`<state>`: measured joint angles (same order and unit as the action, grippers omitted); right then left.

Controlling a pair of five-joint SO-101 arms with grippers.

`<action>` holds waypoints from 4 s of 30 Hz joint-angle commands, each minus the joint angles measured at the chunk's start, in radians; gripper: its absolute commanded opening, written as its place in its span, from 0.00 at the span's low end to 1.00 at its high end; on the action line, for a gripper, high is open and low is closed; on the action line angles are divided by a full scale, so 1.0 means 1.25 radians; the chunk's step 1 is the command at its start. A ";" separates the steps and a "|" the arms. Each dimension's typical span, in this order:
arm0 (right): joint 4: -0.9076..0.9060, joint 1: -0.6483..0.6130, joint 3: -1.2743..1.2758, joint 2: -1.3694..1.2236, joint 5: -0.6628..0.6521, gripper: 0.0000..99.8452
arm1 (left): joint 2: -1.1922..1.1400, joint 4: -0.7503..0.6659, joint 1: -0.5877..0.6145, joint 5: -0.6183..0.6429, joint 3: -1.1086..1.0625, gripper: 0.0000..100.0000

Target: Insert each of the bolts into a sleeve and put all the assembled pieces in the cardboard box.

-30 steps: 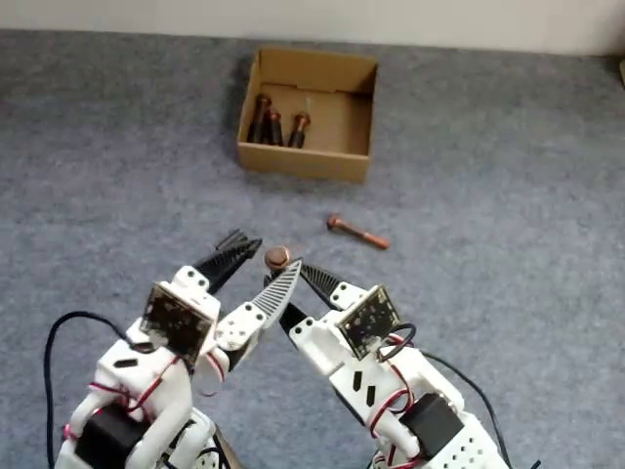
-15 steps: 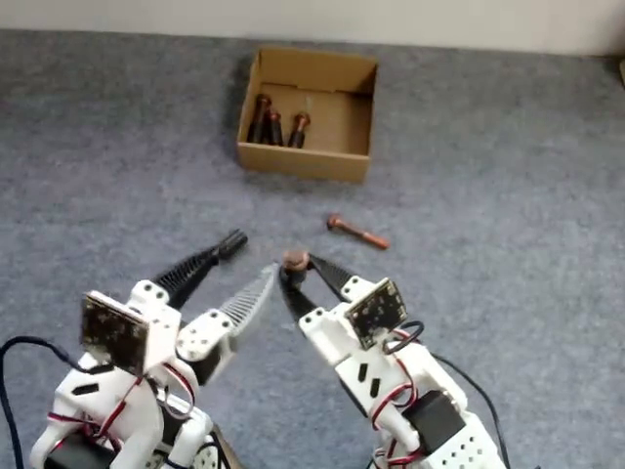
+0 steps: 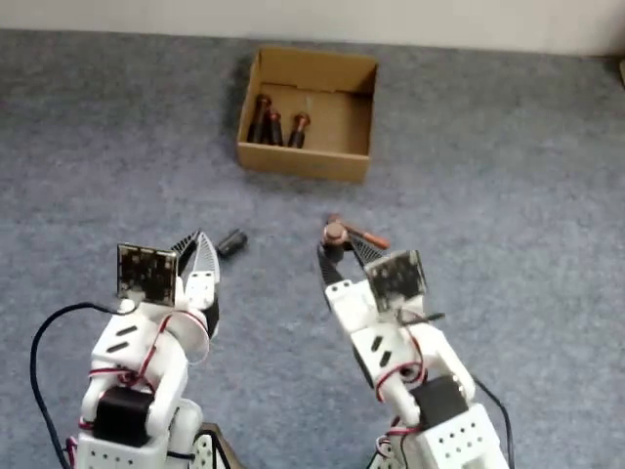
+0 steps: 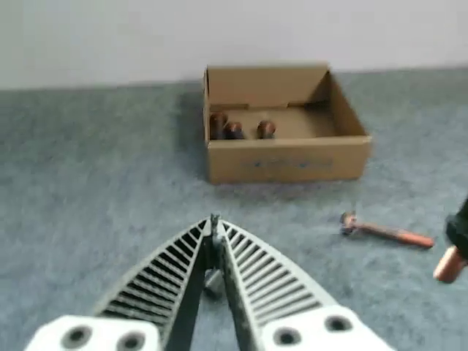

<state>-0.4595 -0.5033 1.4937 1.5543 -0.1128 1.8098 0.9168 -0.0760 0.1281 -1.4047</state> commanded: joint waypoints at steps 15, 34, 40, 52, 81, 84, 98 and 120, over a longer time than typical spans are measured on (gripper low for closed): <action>0.342 0.019 -0.650 -0.934 -0.001 0.00 | 0.003 -0.026 0.118 -0.011 -0.090 0.01; 0.580 0.057 -1.089 -1.588 0.000 0.00 | 0.003 -0.022 0.114 -0.068 -0.091 0.01; 0.565 0.055 -1.093 -1.602 0.000 0.11 | 0.003 -0.022 0.114 -0.071 -0.091 0.01; 0.327 0.055 -1.091 -1.443 0.000 0.13 | 0.003 -0.023 0.114 -0.072 -0.091 0.01; -0.422 -0.137 -1.096 -1.221 0.627 0.13 | 0.003 -0.027 0.266 -0.069 -0.068 0.01; -0.382 -0.169 -1.098 -1.315 0.701 0.13 | 0.003 -0.027 0.266 -0.069 -0.068 0.01; -0.337 -0.234 -1.296 -1.551 0.873 0.13 | 0.004 -0.026 0.294 -0.069 -0.064 0.01; -0.527 -0.219 -1.573 -1.740 0.887 0.13 | 0.004 -0.025 0.292 -0.069 -0.058 0.01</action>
<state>-1.0656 -0.7856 -0.4473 -0.6644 0.9874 1.8098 0.9045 0.2846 0.0483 -1.5213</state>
